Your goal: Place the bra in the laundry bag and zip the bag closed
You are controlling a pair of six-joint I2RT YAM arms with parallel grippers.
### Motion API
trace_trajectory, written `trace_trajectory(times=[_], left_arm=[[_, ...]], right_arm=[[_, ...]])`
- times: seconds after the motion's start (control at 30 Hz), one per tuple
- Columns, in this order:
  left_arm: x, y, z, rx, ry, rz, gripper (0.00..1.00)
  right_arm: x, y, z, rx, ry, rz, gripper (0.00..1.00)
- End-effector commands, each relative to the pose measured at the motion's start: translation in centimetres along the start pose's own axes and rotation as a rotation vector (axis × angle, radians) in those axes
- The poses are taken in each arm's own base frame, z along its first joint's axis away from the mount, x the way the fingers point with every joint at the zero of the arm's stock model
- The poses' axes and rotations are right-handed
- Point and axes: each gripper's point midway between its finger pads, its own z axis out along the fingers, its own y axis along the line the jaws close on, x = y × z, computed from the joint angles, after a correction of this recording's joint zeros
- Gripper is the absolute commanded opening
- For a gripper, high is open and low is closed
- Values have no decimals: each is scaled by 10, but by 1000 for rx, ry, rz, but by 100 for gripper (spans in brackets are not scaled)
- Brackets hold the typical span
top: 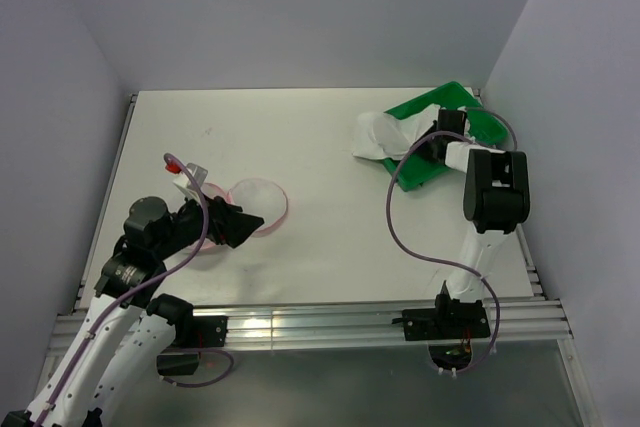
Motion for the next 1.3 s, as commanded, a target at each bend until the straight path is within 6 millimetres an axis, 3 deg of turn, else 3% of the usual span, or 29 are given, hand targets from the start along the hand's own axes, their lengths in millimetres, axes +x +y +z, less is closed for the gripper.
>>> trace_trajectory(times=[0.0,0.13,0.2,0.23,0.33,0.37,0.43,0.47,0.53,0.6,0.63,0.77,0.83,0.87,0.97,1.0,1.03,1.1,1.17,1.27], left_arm=[[-6,3,3,-10,-23,20,90],[-6,6,4,-24,-22,16,90],[-6,7,4,-32,-23,13,90],[-7,8,4,-36,-25,13,89],[-8,10,4,-47,-30,12,89],[-9,11,4,-52,-33,11,89],[-10,13,3,-62,-37,11,89],[-11,14,3,-66,-40,9,89],[-11,15,4,-74,-41,9,89],[-11,17,4,-81,-41,8,89],[-11,16,4,-82,-43,9,89],[-11,19,6,-90,-33,5,89],[-11,20,6,-95,-32,4,89],[-12,20,6,-98,-37,2,89],[-13,19,6,-95,-46,-8,89],[-14,20,6,-101,-49,-14,89],[-14,20,6,-104,-49,-19,89],[-12,20,11,-95,-38,-49,90],[-12,15,18,-69,-29,-77,90],[-4,7,31,-60,9,-109,90]], right_arm=[[-42,43,-30,-160,-172,-11,4],[-65,69,-60,-256,-268,-60,0],[-75,89,-89,-336,-319,-97,0],[-84,109,-114,-412,-361,-118,0],[-82,132,-150,-513,-391,-165,0],[-76,150,-172,-591,-378,-192,0],[-66,167,-195,-674,-344,-225,0],[-55,181,-217,-751,-306,-248,0],[-41,191,-243,-823,-258,-269,0],[-13,195,-260,-906,-170,-289,0],[-1,200,-279,-955,-153,-309,0],[68,181,-299,-1025,29,-330,0],[96,166,-294,-983,88,-342,0],[112,146,-284,-928,105,-354,0],[150,84,-243,-695,178,-354,30],[159,64,-235,-617,202,-349,56],[165,47,-229,-570,196,-346,68],[163,35,-224,-518,153,-344,84],[154,26,-222,-465,94,-336,84],[141,29,-221,-443,37,-325,84]])
